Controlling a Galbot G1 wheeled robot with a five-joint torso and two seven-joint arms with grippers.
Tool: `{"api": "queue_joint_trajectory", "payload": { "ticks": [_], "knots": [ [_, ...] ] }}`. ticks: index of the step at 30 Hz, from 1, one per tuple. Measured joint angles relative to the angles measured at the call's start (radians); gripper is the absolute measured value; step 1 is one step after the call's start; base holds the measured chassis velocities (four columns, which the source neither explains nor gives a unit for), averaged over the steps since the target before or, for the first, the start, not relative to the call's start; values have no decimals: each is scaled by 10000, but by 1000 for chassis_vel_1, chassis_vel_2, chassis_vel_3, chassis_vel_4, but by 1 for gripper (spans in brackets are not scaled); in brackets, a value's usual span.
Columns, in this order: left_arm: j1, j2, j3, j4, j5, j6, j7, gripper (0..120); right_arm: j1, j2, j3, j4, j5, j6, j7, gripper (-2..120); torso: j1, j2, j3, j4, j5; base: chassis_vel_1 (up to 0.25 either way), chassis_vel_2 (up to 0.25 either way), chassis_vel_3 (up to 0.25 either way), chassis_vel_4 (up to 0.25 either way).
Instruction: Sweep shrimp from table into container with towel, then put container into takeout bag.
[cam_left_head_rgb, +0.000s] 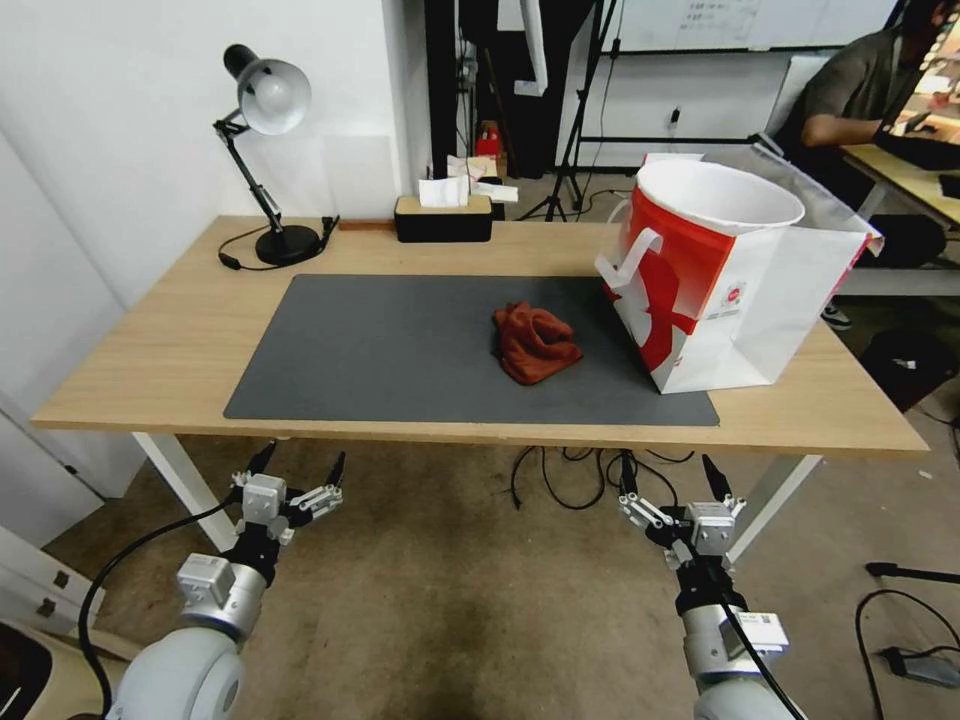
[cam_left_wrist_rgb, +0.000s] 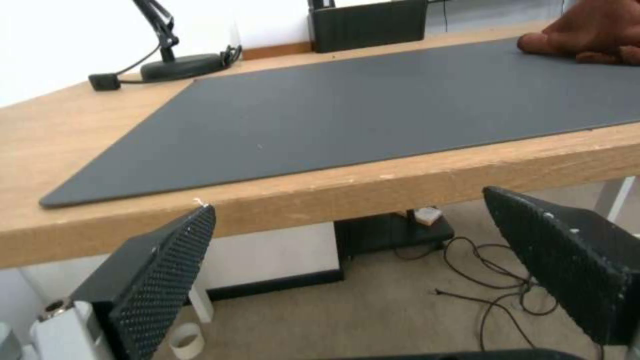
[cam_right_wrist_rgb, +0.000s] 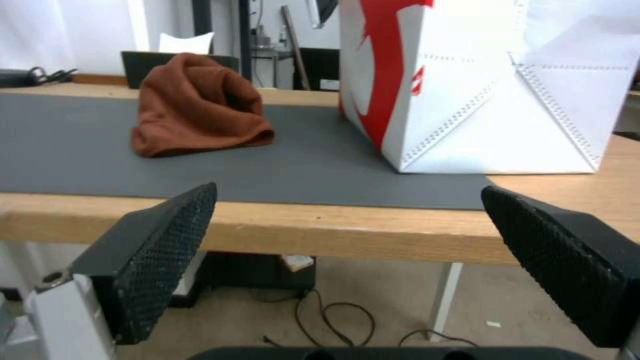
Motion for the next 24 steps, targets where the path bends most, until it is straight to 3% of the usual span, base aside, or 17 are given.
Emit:
{"api": "queue_joint_trajectory", "payload": {
  "ticks": [9,24],
  "knots": [
    [-8,-115,-45,64,-38,-79,61,100,64,-204,-31,0,218,-11,-967,100,0,-1,0,2,0,0,0,0,0],
    [-8,-117,-91,102,78,-72,52,100,73,-232,-37,25,268,-39,-1126,100,0,-1,0,1,-1,0,0,0,0]
  ]
}}
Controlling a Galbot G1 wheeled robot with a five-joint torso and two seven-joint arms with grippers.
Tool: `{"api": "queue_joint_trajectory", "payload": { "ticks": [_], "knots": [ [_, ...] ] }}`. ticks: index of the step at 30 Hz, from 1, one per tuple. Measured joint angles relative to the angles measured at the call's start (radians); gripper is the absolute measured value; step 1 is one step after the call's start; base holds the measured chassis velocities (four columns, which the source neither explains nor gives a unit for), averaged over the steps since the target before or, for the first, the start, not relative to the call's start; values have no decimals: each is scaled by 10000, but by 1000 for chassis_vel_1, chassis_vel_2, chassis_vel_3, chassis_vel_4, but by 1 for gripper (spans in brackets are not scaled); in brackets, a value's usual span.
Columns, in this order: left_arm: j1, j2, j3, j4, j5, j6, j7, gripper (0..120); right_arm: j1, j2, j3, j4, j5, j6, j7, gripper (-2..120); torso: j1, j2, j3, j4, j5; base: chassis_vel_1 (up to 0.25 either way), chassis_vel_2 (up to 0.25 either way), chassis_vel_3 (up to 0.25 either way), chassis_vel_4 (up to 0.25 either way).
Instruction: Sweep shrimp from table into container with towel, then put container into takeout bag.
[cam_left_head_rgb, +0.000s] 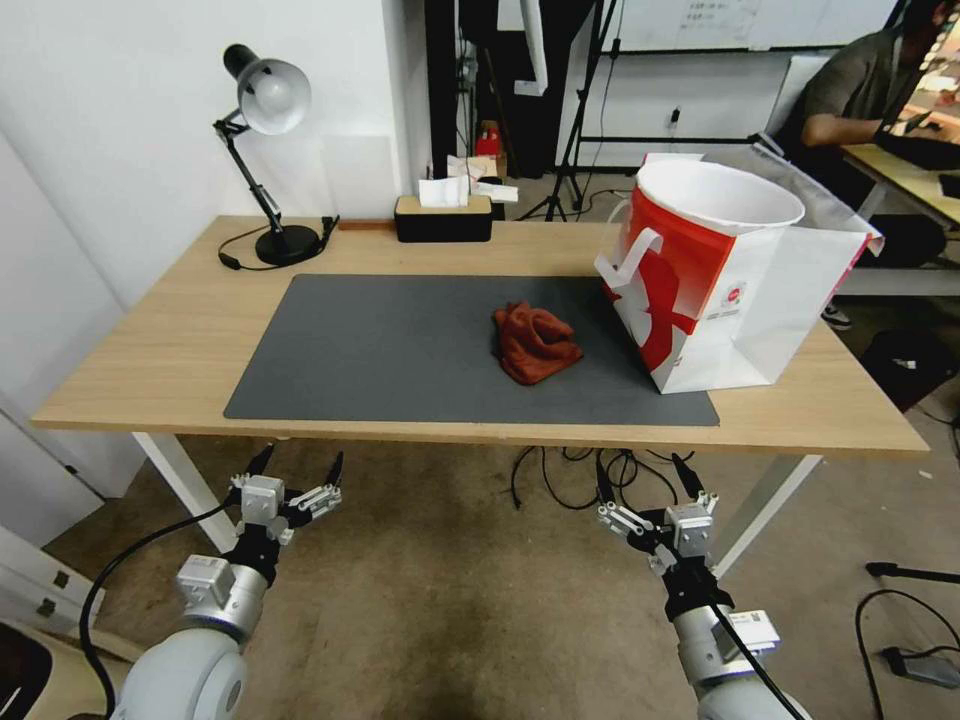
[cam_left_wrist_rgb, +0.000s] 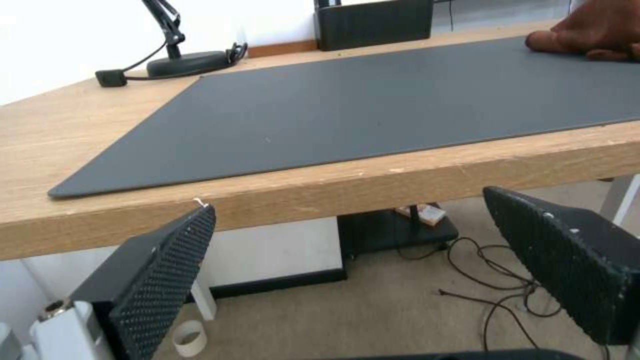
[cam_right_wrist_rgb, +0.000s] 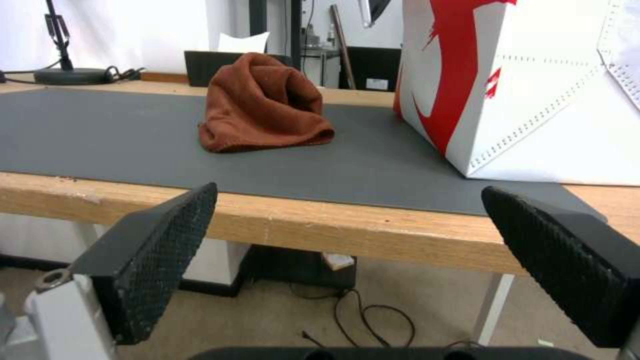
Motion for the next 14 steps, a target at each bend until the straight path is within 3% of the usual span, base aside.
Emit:
{"api": "queue_joint_trajectory", "payload": {
  "ticks": [14],
  "knots": [
    [-2,7,0,2,8,12,2,100,3,6,-2,0,8,0,11,100,0,1,0,0,0,0,0,0,0]
  ]
}}
